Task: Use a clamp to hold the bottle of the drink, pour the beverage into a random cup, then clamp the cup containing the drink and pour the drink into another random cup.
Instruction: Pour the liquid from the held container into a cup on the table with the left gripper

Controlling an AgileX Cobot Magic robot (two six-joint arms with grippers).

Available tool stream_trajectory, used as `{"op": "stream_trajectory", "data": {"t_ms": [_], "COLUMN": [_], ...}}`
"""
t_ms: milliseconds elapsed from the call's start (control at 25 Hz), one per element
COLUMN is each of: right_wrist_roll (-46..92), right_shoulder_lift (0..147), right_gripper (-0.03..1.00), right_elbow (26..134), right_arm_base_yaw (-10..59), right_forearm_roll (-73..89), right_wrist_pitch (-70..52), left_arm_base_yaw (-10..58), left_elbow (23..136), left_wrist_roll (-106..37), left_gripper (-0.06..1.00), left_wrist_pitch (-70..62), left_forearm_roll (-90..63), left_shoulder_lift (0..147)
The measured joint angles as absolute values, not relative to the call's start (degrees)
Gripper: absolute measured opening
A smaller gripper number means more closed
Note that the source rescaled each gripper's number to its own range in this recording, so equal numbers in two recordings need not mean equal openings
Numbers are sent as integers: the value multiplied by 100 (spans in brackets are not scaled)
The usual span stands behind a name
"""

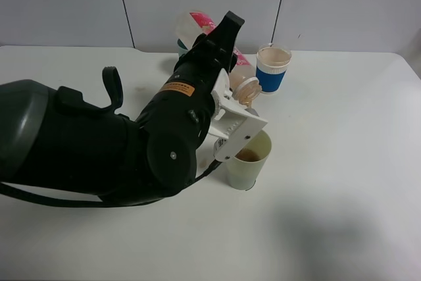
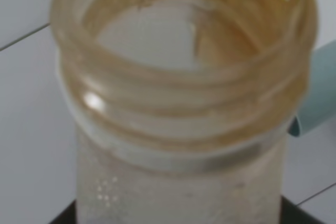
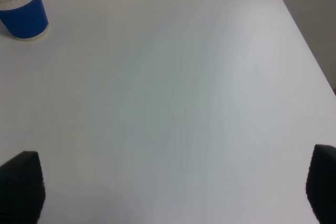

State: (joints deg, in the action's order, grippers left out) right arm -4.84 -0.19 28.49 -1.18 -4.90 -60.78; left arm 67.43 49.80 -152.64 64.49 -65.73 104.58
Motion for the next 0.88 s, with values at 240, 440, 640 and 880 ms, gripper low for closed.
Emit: {"op": "stream_trajectory", "data": {"t_ms": [240, 440, 640, 880], "right_wrist_roll": [-484, -484, -489, -510], "right_shoulder_lift": [-19, -19, -19, -19], "right_gripper": [100, 100, 100, 100], "right_elbow": [2849, 2849, 2849, 2849], "right_arm_base_yaw": [-118, -118, -118, -118], "right_forearm_roll": [-504, -528, -528, -528], "right_wrist_pitch": [-6078, -6078, -6078, -6078], "left_arm_base_yaw": [6743, 6743, 6743, 6743], "left_elbow": [4980, 4980, 4980, 4980], "left_wrist_roll": [-15282, -15282, -15282, -15282], "left_gripper": [1, 1, 1, 1], "left_wrist_pitch": [6477, 6600, 6659, 6658], "left_forearm_roll": [-6488, -6221, -6006, -5728], "left_shoulder_lift": [10458, 10458, 10458, 10458]}}
